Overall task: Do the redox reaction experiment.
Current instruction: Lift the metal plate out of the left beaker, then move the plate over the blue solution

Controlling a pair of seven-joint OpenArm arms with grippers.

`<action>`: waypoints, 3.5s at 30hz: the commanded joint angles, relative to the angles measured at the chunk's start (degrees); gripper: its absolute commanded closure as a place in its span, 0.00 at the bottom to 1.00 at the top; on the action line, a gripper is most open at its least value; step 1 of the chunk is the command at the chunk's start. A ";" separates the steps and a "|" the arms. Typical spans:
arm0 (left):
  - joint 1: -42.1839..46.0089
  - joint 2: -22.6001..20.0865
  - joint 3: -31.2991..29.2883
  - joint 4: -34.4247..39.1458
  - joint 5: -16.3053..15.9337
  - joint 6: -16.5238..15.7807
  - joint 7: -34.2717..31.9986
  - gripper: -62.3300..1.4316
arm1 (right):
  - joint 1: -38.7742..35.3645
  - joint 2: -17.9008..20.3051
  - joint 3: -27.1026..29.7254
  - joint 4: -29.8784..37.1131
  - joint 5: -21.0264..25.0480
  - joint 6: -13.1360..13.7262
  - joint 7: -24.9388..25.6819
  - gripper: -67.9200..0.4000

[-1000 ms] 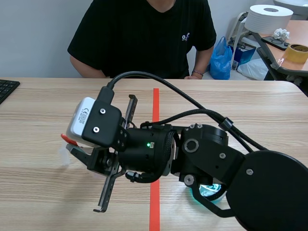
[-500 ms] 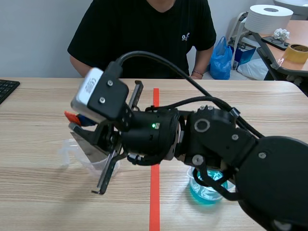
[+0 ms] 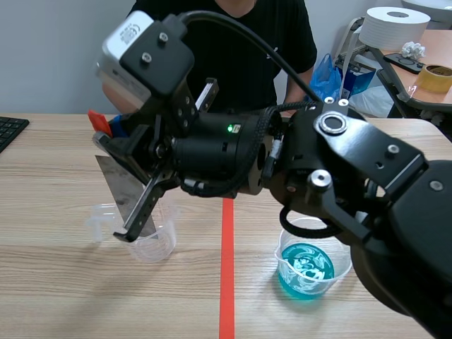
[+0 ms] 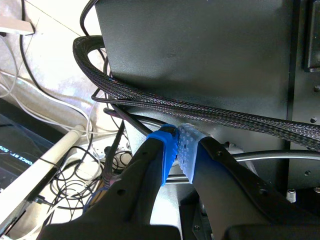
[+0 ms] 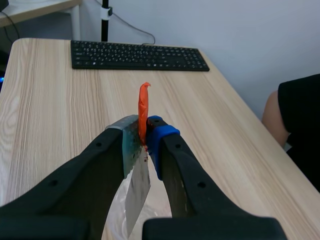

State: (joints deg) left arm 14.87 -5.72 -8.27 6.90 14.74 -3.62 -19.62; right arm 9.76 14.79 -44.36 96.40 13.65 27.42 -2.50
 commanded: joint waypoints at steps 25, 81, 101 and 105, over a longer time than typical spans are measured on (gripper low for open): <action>0.17 -0.02 -0.11 0.66 -0.13 -0.13 -0.28 0.91 | -7.45 0.31 25.03 24.28 15.54 3.72 -23.65 0.98; 0.17 -0.02 -0.11 0.66 -0.13 -0.13 -0.28 0.91 | -42.14 7.91 57.70 37.33 15.74 15.30 -12.79 0.98; 0.17 -0.02 -0.11 0.66 -0.13 -0.13 -0.28 0.91 | -42.12 7.89 57.70 37.33 15.69 15.30 -12.79 0.98; 0.17 -0.02 -0.11 0.66 -0.13 -0.13 -0.28 0.91 | -42.12 7.89 57.70 37.33 15.69 15.30 -12.79 0.98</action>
State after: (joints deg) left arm 14.87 -5.72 -8.27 6.90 14.74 -3.62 -19.62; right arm -32.75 22.55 12.97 132.40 28.60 42.41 -16.36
